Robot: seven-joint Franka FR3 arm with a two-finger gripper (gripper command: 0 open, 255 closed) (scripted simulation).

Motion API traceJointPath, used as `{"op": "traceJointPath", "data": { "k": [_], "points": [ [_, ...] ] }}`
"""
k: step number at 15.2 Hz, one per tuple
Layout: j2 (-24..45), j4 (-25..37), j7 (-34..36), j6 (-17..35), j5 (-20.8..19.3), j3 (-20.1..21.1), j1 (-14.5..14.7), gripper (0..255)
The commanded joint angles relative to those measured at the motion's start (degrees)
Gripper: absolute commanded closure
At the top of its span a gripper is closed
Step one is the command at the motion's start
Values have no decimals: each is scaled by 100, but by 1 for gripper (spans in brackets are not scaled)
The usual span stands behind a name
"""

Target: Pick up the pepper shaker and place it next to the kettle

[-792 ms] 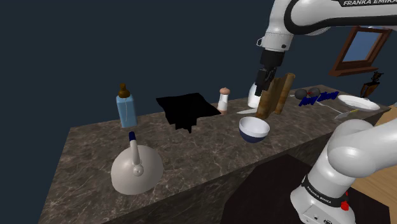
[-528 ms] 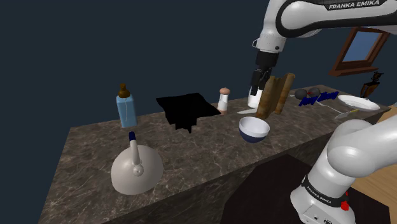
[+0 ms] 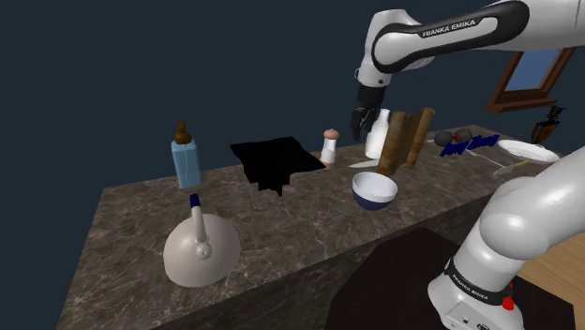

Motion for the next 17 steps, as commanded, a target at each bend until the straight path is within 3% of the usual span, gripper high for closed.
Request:
{"op": "traceJointPath", "data": {
  "k": [1,9,17],
  "points": [
    [372,183,-12,223,-92,-33,-52,0],
    [1957,1268,-125,857,-397,-238,-265,0],
    [3571,2794,-245,1101,-560,-426,-461,0]
  ]
}}
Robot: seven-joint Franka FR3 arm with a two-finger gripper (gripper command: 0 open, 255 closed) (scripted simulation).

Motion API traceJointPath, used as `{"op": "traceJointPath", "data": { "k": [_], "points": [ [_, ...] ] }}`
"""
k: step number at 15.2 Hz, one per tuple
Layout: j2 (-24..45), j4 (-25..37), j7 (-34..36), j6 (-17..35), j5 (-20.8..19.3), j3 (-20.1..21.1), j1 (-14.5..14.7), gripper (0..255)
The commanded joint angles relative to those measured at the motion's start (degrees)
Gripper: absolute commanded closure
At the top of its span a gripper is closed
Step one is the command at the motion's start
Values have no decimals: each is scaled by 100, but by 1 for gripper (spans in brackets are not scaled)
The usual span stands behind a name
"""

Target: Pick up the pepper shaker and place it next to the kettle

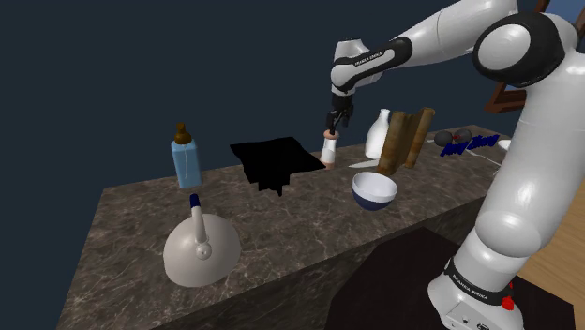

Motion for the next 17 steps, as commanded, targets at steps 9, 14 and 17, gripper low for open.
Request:
{"op": "traceJointPath", "data": {
  "k": [9,14,17],
  "points": [
    [876,575,-54,371,-28,-79,-119,0],
    [934,533,-54,471,-27,-83,-130,0],
    [934,533,-54,471,-27,-83,-130,0]
  ]
}}
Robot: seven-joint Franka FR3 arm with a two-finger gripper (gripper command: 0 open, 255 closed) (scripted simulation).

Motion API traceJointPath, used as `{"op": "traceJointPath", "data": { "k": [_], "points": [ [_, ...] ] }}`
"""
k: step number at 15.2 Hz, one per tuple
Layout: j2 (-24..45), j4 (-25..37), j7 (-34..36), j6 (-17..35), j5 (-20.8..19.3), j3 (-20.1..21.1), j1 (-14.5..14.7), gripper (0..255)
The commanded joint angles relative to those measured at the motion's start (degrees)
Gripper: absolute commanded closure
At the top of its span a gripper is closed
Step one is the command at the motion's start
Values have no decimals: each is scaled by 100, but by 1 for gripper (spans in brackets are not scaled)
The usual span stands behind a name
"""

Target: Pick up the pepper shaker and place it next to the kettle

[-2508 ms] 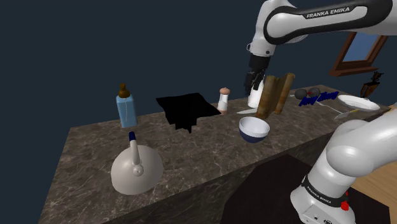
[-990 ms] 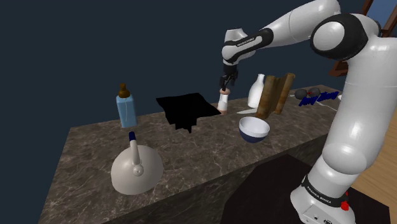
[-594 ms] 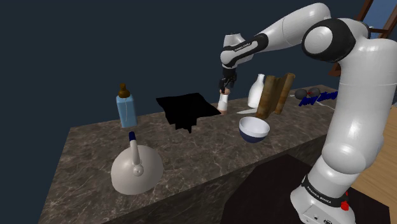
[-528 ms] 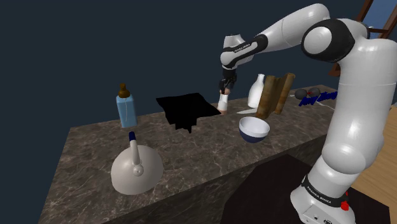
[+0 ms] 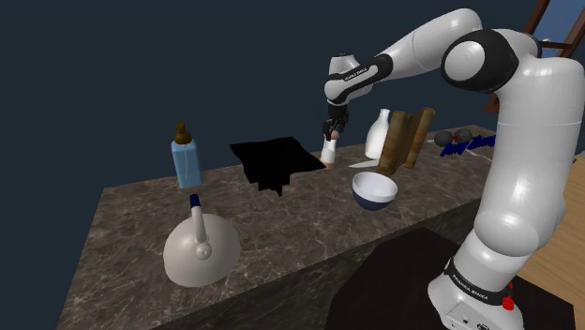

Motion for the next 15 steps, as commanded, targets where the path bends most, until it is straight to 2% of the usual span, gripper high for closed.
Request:
{"op": "traceJointPath", "data": {
  "k": [1,2,11,15],
  "points": [
    [0,0,0,0,0,0,0,0],
    [0,0,0,0,0,0,0,255],
    [0,-1,0,1,0,0,0,255],
    [-107,164,-36,-268,9,1,4,255]
  ]
}}
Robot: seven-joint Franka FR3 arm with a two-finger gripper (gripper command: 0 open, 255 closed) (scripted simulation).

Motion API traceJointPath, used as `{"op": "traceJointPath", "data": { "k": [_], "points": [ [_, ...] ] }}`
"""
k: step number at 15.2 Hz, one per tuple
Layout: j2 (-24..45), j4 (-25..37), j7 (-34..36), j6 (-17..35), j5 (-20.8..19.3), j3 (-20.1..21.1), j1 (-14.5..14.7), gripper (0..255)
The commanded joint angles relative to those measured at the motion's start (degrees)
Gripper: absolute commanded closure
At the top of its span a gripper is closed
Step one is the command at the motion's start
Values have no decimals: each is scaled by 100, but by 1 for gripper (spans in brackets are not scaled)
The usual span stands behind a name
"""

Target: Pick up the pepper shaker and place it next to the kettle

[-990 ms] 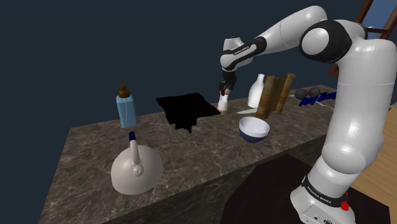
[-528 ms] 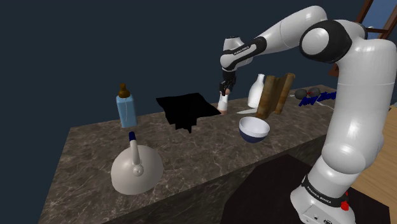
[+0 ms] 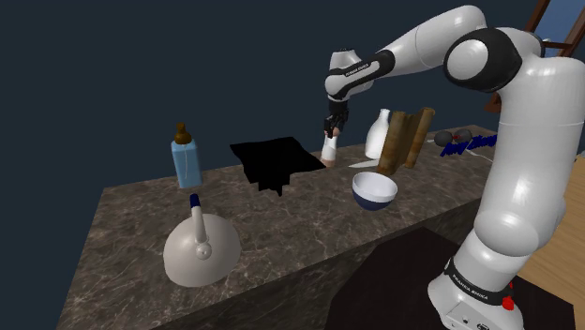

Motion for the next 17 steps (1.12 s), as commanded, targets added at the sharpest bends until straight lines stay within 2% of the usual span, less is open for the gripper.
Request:
{"op": "traceJointPath", "data": {
  "k": [1,17],
  "points": [
    [-50,89,-12,-139,3,2,6,255],
    [-282,1005,-166,-1276,45,7,17,255]
  ]
}}
